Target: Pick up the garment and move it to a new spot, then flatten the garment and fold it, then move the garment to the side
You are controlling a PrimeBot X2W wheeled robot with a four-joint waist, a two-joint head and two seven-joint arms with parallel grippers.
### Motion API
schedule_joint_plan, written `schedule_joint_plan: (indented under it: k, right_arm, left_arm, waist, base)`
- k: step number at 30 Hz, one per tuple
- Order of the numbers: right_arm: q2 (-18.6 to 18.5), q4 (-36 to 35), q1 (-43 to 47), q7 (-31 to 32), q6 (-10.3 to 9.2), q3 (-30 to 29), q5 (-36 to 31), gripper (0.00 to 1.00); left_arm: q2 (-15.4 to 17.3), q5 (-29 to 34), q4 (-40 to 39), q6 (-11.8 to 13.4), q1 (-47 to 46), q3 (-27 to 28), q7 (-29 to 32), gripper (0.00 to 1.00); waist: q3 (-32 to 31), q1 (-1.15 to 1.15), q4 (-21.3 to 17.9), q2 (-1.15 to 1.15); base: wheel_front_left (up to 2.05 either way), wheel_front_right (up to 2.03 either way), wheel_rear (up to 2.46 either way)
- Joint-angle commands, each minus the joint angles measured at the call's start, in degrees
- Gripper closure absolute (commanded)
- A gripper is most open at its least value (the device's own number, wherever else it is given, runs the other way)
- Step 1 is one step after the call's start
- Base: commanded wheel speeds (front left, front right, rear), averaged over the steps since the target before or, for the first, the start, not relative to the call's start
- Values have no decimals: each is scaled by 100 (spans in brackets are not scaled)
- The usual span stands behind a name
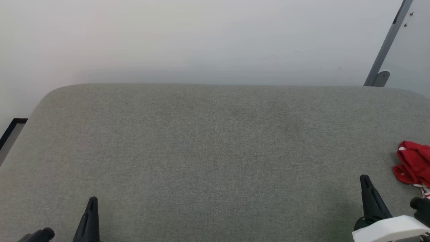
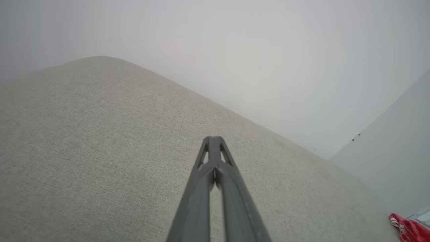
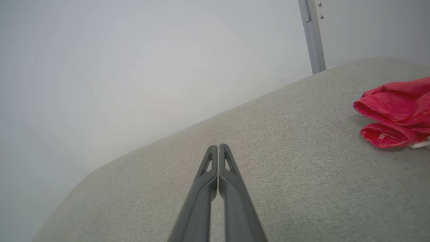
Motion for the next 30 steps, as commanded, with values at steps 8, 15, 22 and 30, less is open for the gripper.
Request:
schedule_joint_plan:
  k: [8, 15, 22, 30]
  right_arm:
    - [21, 7, -290, 145, 0, -19, 798, 100]
    - [45, 72, -383, 248, 0, -29, 1340, 100]
    - [67, 134, -467, 344, 0, -38, 1843, 100]
    - [91, 204, -553, 442, 0, -49, 2378, 100]
  left_arm:
    - [-23, -796, 42, 3, -343, 67, 189, 100]
    - [-75, -1320, 117, 4, -483, 94, 331, 100]
    - [-120, -1802, 188, 4, -614, 120, 470, 100]
    - [-178, -2324, 268, 5, -747, 151, 614, 100]
  waist:
    - [27, 0, -26, 0]
    - [50, 0, -48, 0]
    - [73, 0, -70, 0]
    - [100, 0, -95, 0]
  base:
    - [0, 0, 0]
    - [0, 0, 0]
    - [0, 0, 0]
    - [0, 0, 0]
